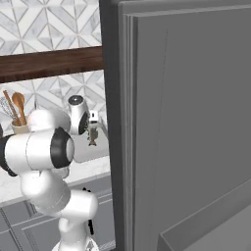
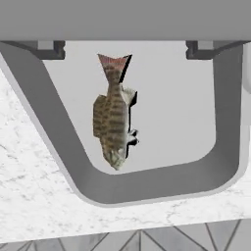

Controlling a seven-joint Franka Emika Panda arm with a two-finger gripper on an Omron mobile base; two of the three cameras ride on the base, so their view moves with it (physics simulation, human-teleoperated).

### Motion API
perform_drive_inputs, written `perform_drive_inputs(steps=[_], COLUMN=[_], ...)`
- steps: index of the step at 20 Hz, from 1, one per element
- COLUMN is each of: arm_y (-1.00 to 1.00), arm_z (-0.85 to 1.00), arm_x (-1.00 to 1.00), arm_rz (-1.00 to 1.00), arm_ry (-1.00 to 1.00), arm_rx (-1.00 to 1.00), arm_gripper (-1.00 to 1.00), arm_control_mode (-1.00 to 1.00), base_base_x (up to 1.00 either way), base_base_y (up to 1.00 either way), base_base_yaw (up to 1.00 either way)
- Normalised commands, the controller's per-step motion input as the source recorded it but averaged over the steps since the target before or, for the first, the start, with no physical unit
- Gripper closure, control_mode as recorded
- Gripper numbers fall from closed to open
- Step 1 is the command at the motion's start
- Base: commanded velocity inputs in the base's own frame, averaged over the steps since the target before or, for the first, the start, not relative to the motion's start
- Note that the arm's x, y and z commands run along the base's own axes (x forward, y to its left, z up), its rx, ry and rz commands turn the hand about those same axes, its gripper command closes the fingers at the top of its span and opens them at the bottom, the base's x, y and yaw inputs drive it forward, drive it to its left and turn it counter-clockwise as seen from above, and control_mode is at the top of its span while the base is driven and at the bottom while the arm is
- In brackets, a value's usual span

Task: Place one mushroom and one fish in each tupperware on the nearby counter, to pack two identical lunches.

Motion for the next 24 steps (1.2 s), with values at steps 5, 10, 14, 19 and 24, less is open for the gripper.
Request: perform_drive_inputs(steps=[5, 10, 14, 19, 24], arm_y=[-0.38, -0.37, -0.11, -0.01, 0.0], arm_z=[0.4, 0.58, 0.26, 0.05, 0.01], arm_x=[-1.0, -1.0, -1.0, -1.0, -0.8], arm_rz=[-0.18, -0.16, -0.16, -0.07, -0.01], arm_ry=[0.0, 0.0, -0.07, -0.22, -0.18], arm_rx=[0.05, 0.05, 0.0, 0.0, 0.0], arm_gripper=[-1.0, -1.0, -1.0, -1.0, -1.0], arm_control_mode=[-1.0, -1.0, -1.0, -1.0, 1.0], base_base_x=[0.0, 0.0, 0.0, 0.0, -0.2], base_base_y=[0.0, 0.0, 0.0, 0.0, 0.0], base_base_yaw=[0.0, 0.0, 0.0, 0.0, 0.0])
